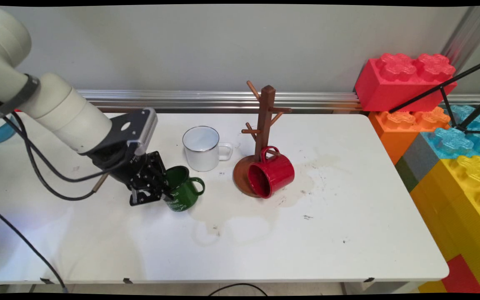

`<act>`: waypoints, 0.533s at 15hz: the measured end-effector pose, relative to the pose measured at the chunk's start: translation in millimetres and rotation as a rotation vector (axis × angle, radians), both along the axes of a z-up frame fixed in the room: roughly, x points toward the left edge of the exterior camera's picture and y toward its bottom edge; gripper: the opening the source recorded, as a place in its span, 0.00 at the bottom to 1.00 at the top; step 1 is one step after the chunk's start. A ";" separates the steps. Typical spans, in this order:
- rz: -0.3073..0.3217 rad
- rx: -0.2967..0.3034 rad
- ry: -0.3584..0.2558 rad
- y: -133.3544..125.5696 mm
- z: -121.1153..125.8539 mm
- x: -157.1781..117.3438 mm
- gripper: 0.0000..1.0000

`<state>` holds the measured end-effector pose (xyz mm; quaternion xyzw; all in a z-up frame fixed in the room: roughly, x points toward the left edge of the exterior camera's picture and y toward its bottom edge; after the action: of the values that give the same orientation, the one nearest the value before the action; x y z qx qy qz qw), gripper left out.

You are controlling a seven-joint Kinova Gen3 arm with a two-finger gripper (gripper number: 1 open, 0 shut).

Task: Place the picked object on the table

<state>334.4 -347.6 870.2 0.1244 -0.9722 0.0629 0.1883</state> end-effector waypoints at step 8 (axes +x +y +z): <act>-0.056 -0.075 -0.083 6.4 -11.4 -19.2 0.00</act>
<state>315.2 -341.2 858.7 0.0873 -0.9792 0.0991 0.1541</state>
